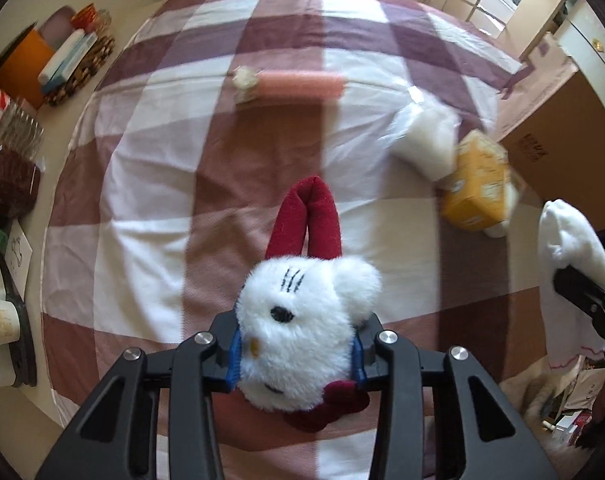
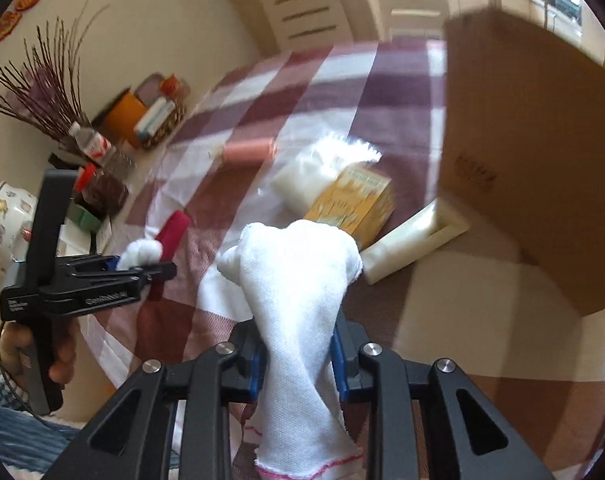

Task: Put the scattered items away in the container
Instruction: 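Carry the plush with the left tool while the right tool carries the towel over the box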

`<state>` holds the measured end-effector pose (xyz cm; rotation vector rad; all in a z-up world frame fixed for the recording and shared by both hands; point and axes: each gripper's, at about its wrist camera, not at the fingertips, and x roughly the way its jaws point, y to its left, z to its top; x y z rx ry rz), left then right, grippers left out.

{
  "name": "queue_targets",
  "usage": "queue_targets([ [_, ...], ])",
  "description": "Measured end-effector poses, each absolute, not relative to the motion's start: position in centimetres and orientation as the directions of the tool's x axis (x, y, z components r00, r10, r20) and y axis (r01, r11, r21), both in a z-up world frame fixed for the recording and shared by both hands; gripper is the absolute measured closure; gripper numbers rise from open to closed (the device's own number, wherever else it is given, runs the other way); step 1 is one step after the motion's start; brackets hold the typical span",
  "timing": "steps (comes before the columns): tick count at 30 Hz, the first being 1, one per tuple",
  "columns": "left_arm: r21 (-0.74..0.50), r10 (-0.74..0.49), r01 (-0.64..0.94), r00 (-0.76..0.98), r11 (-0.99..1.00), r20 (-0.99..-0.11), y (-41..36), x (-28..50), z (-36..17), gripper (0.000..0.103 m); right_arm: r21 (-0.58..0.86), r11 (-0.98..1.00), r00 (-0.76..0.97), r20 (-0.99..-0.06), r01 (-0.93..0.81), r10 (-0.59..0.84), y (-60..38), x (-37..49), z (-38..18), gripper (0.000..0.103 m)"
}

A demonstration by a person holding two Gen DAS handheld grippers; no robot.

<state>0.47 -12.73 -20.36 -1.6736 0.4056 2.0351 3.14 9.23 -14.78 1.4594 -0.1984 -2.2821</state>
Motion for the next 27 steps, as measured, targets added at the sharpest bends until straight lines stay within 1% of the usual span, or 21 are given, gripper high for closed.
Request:
queue_targets([
  [5,-0.059,0.184,-0.569,-0.165,-0.82,-0.969,-8.1,0.8,-17.6,0.063,0.258,-0.923,-0.466,-0.804,0.285,-0.369,10.6,3.9,-10.5,0.077],
  [9,-0.062,0.227,-0.597,-0.205,-0.8,-0.952,-4.3,1.2,-14.4,0.063,0.209,-0.942,-0.547,-0.772,0.262,-0.323,12.4,4.0,-7.5,0.077],
  [14,-0.036,0.289,-0.655,-0.283,-0.755,-0.915,0.9,2.1,-9.7,0.063,0.143,-0.972,-0.649,-0.724,0.188,-0.232,16.1,3.7,-4.1,0.077],
  [18,-0.026,0.342,-0.701,-0.315,-0.713,-0.885,4.6,3.1,-6.6,0.063,0.12,-0.986,-0.713,-0.682,0.114,-0.165,19.1,3.6,-1.9,0.077],
  [22,-0.022,0.378,-0.742,-0.316,-0.67,-0.87,8.4,4.2,-4.6,0.063,0.108,-0.993,-0.75,-0.653,0.045,-0.104,21.9,3.5,-0.3,0.077],
  [27,-0.022,0.408,-0.774,-0.309,-0.632,-0.859,12.0,5.3,-3.4,0.063,0.073,-0.997,-0.773,-0.633,-0.01,-0.039,24.0,3.0,0.7,0.077],
])
